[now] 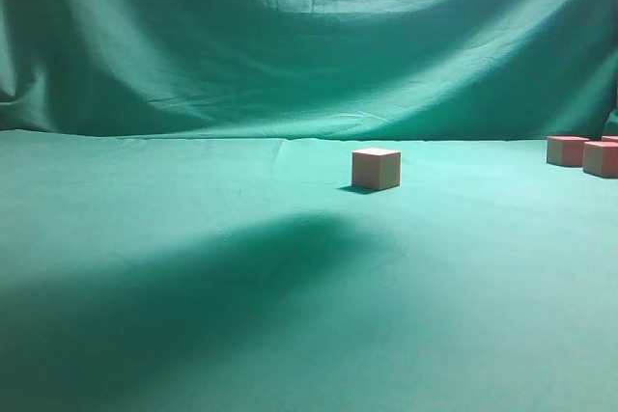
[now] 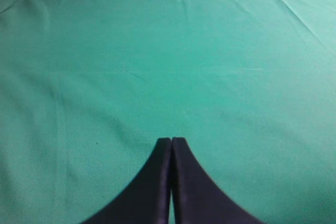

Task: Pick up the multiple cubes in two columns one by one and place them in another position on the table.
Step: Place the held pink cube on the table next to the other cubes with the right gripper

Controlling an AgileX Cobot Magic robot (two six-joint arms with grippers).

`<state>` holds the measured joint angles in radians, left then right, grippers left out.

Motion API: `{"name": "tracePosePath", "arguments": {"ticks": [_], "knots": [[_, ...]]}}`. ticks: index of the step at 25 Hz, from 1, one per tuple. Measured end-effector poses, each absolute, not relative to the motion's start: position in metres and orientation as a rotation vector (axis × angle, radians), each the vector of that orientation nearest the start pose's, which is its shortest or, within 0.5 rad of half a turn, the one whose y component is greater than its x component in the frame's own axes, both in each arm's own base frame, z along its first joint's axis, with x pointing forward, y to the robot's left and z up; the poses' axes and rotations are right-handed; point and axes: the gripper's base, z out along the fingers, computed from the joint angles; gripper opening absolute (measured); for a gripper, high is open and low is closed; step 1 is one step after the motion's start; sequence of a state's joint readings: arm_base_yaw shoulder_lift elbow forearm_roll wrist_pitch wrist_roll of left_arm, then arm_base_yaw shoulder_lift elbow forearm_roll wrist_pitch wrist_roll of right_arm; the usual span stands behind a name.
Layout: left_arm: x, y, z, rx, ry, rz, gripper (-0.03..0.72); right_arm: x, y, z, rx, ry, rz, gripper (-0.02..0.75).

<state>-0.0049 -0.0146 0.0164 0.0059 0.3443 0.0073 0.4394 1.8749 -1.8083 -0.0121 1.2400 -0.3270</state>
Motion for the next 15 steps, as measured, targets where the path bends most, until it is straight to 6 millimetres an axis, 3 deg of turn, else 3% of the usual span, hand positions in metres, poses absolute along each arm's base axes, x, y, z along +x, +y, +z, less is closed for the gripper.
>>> {"name": "tracePosePath", "arguments": {"ticks": [8, 15], "knots": [[0.053, 0.0, 0.177, 0.015, 1.83, 0.007, 0.0, 0.393, 0.228, 0.286, -1.241, 2.515, -0.003, 0.269], [0.053, 0.0, 0.177, 0.015, 1.83, 0.007, 0.0, 0.407, 0.242, 0.254, -1.421, 2.475, -0.035, 0.269]]}}
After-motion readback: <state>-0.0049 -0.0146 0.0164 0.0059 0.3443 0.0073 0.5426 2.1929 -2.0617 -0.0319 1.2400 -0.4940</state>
